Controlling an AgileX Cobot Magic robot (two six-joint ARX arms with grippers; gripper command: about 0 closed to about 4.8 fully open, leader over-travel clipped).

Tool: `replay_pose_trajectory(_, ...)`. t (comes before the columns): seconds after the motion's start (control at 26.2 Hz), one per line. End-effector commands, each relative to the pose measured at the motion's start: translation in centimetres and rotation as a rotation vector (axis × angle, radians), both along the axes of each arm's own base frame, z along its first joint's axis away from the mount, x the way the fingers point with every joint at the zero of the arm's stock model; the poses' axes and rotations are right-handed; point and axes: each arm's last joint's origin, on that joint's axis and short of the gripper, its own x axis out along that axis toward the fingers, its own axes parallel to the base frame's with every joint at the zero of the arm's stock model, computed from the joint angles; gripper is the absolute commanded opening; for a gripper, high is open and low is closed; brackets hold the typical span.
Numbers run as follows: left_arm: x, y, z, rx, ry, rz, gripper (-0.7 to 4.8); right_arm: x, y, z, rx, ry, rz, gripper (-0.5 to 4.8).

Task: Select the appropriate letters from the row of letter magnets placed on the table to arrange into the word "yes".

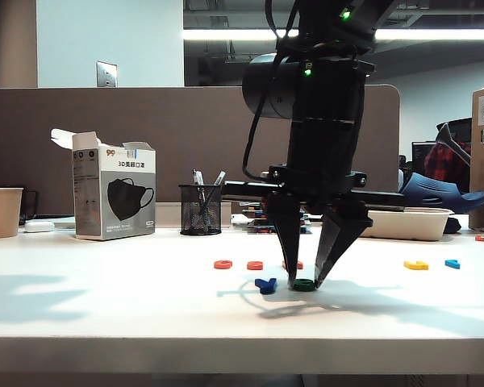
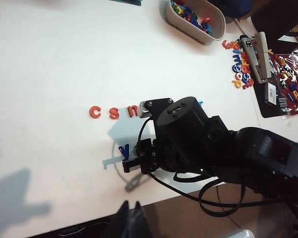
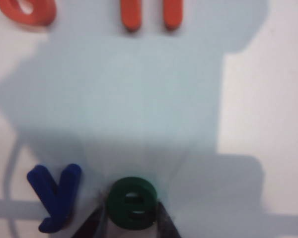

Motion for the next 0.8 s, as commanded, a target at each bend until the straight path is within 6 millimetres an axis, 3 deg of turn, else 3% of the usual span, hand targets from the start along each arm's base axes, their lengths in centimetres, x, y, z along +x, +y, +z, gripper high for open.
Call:
replay_pose_trajectory(0.04,-0.07,0.04,0.18,-0.004,-0.013,-0.001,-0.05,-0.02,0.04,0.21,0.005,-0.004,-0.002,1.27)
replay_pose_trajectory(0.23,-0.07,0.04,0.18,-0.004,-0.013,-0.001,-0.05,0.00,0.07,0.23,0.008,-0.006,-0.001,1.28)
replay_pose_trajectory(0.38,-0.07,0.04,0.18,-0.004,-0.013,-0.001,-0.05,0.01,0.05,0.23,0.009,-0.005,-0.001,1.72)
replay_pose_trajectory(0.8,-0.07,0.04,0.18,-0.004,-0.013,-0.001,-0.05,0.29,0.21,0.92,0.017,-0.015,-0.002,1.72)
